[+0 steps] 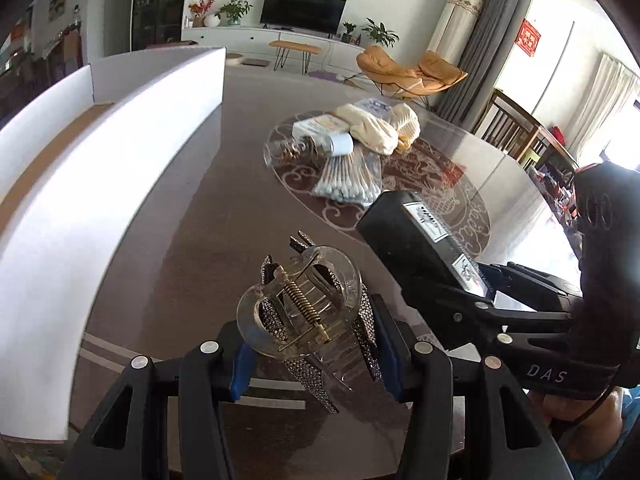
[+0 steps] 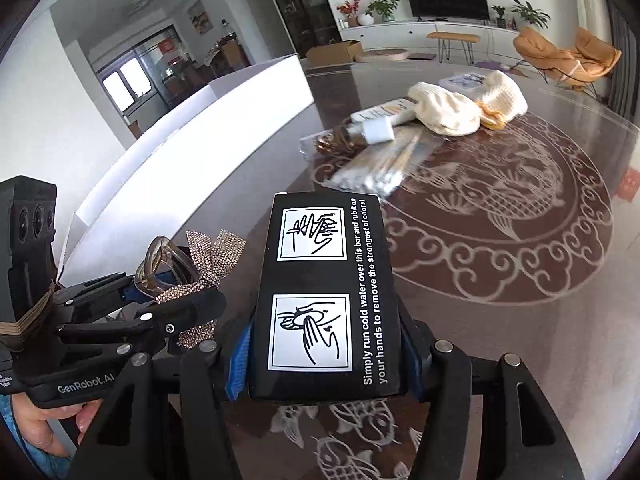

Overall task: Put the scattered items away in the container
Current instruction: 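Carry the clip and black box into the container and open both grippers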

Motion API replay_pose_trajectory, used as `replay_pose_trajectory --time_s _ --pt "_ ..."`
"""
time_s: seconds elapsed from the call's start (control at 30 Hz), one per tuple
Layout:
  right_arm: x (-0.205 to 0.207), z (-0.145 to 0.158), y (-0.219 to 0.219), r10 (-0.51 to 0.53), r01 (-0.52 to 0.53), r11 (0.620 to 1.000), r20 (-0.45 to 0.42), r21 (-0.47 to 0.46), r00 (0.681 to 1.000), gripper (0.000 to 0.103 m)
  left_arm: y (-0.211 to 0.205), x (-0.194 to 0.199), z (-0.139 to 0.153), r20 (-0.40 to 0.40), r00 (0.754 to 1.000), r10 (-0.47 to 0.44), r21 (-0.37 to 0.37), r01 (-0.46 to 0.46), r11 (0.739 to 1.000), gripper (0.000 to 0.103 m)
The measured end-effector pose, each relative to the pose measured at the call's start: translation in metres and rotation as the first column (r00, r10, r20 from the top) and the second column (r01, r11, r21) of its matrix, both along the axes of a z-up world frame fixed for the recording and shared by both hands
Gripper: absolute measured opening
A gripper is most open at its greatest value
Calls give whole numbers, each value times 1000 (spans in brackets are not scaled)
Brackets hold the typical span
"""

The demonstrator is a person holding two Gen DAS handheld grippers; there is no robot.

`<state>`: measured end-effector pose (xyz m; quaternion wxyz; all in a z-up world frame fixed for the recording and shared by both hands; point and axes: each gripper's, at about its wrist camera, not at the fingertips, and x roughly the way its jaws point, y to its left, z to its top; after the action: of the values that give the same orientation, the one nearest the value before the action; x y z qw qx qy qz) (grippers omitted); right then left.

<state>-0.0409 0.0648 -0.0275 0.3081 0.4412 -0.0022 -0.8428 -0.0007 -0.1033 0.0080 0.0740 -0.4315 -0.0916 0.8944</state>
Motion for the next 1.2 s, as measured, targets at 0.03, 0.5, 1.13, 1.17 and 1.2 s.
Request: replay_pose_trajectory --time_s 0.03,0.5,1.13,1.17,1.2 --pt "-3 11 -13 26 -26 1000 -19 -4 999 59 -12 -1 13 -22 1000 16 1 -16 1000 51" --pt "-94 129 -259 276 -280 960 -147 -11 950 59 -253 -68 84 -38 923 383 -62 -384 921 51" --pt "-116 57 -332 268 -263 962 -62 77 961 62 -277 -63 11 215 856 471 -74 -467 881 102" --pt "-113 61 -321 251 -248 967 -77 52 965 62 -263 -58 14 201 872 447 -68 -443 894 103" --pt "-108 65 -308 233 -232 972 -94 25 968 62 -249 -53 16 185 886 425 -78 -418 905 103"
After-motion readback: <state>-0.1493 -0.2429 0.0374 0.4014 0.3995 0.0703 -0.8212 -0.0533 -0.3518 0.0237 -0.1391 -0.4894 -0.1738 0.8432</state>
